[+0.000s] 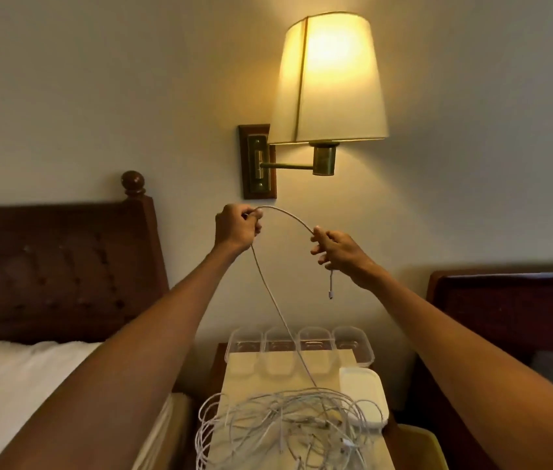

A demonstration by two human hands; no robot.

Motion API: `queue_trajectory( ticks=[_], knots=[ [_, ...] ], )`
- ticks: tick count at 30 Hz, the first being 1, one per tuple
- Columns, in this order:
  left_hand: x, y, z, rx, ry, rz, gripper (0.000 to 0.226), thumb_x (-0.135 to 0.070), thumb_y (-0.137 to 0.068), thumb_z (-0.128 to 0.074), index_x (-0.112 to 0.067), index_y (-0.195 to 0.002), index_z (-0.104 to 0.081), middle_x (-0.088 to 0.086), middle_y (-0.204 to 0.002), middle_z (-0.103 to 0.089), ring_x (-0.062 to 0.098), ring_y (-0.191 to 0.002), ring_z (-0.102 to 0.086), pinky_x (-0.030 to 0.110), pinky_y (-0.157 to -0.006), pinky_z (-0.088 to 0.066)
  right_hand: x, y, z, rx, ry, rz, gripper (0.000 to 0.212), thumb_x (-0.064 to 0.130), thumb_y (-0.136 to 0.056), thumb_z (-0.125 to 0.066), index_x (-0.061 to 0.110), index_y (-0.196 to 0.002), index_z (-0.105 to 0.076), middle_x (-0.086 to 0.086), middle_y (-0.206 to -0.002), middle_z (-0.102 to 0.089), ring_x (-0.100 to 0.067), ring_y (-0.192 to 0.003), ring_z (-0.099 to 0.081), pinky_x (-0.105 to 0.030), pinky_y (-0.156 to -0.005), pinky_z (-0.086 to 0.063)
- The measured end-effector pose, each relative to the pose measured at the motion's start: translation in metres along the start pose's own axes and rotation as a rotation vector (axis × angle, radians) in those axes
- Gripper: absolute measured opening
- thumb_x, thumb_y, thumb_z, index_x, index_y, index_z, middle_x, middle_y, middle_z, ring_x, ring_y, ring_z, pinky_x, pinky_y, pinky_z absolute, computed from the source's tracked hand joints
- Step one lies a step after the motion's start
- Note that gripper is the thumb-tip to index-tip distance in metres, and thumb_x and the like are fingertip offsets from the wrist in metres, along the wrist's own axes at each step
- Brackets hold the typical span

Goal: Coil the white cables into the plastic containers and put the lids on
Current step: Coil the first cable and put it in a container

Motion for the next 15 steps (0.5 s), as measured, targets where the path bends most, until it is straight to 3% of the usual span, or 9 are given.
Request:
queue_trajectory(
  ticks=[4,6,11,15],
  knots=[
    [-0.042,-0.012,0.014,0.011,-0.065,-0.221,0.019,-0.019,-0.096,-0.064,-0.005,-0.104,-0.074,0.005,-0.085,-0.073,0.017,-0.079,-0.071,0.033,-0.077,-0.061,0.04,0.01,0.005,0.065,-0.092,0.105,0.056,0.053,-0.098,-0.036,0.006,-0.122,-0.054,-0.013,-0.105,-0.066,-0.022,-0.089,-0.066,-0.036,-0.084,-0.051],
    [-0.055,-0.014,0.015,0.044,-0.091,-0.297,0.021,-0.018,-0.095,-0.065,-0.005,-0.108,-0.074,0.002,-0.088,-0.071,0.013,-0.08,-0.07,0.025,-0.075,-0.058,0.065,0.011,0.008,0.074,-0.093,0.167,0.057,0.055,-0.095,-0.04,0.007,-0.122,-0.054,-0.013,-0.105,-0.068,-0.022,-0.091,-0.068,-0.037,-0.086,-0.052],
    [-0.066,-0.003,0.014,0.133,-0.125,-0.391,0.018,-0.015,-0.096,-0.063,-0.006,-0.106,-0.075,0.004,-0.084,-0.072,0.01,-0.074,-0.068,0.02,-0.068,-0.056,0.105,0.015,0.015,0.032,0.133,0.282,0.037,0.037,-0.098,-0.053,0.004,-0.099,-0.068,-0.006,-0.076,-0.061,-0.015,-0.064,-0.055,-0.023,-0.059,-0.048],
    [-0.038,0.027,0.003,0.331,-0.07,-0.173,0.018,-0.023,-0.096,-0.063,-0.009,-0.097,-0.073,0.005,-0.082,-0.072,0.019,-0.074,-0.067,0.034,-0.067,-0.057,0.107,0.025,0.016,-0.068,0.13,0.276,0.029,0.023,-0.103,-0.044,0.004,-0.095,-0.064,-0.003,-0.076,-0.054,-0.011,-0.06,-0.045,-0.016,-0.046,-0.039]
  ],
)
Point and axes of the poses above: each hand's wrist, its own y-axis away from the middle knuckle, its own z-axis out of the back of the hand, x = y × z, the point moved 1 cm from there along -y, towards the middle knuckle
